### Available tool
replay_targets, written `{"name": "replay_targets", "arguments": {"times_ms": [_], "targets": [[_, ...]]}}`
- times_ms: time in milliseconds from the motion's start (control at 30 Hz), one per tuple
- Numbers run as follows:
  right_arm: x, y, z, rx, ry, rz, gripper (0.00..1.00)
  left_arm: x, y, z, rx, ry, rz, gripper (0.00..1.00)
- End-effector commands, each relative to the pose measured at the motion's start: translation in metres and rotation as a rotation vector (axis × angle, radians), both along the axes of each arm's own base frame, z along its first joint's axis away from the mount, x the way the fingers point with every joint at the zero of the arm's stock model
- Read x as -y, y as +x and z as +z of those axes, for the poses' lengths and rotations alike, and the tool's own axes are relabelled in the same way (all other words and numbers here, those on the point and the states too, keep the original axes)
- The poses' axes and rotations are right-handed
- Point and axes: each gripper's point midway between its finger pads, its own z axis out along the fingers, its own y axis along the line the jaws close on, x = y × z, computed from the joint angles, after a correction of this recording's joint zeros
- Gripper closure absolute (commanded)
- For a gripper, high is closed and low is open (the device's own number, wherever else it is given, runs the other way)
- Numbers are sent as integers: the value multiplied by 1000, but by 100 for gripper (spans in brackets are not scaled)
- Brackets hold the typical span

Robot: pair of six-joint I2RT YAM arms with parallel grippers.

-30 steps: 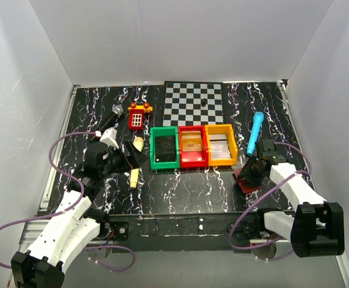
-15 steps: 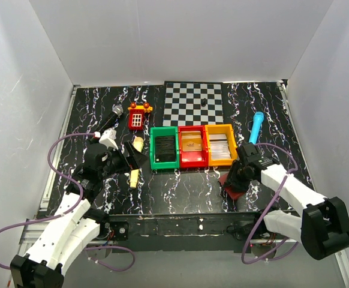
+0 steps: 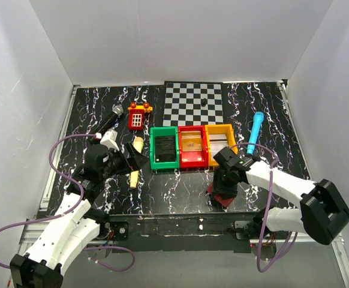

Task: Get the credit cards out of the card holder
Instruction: Move the card holder to the center of the board.

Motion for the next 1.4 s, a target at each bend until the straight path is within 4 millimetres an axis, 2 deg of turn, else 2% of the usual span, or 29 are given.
{"name": "replay_targets", "arguments": {"times_ms": [0,133,267,333,400,500,600,800,1133,1367], "targets": [[-7,-2,9,-13,-60,75,43,-2,0,-3,-4,14,8,2],[1,26,41,126,-121,62,29,-3,0,-2,-5,24,12,2],[17,51,91,297,-154,2,16,-6,1,1,9,42,14,2],[30,58,112,368,-156,-50,14,-8,1,3,16,53,21,2],[42,62,122,407,-132,-111,14,-9,1,5,25,57,26,2],[49,58,113,384,-59,-196,17,-10,3,6,28,63,31,2],[44,48,93,332,-10,-215,19,-10,8,6,24,72,38,2],[39,31,54,201,-19,-195,21,-6,16,2,-6,89,27,2],[23,28,22,115,-24,-75,25,-5,15,-11,-46,103,12,2],[-3,27,11,72,-35,72,27,-3,11,-14,-53,92,1,2]]}}
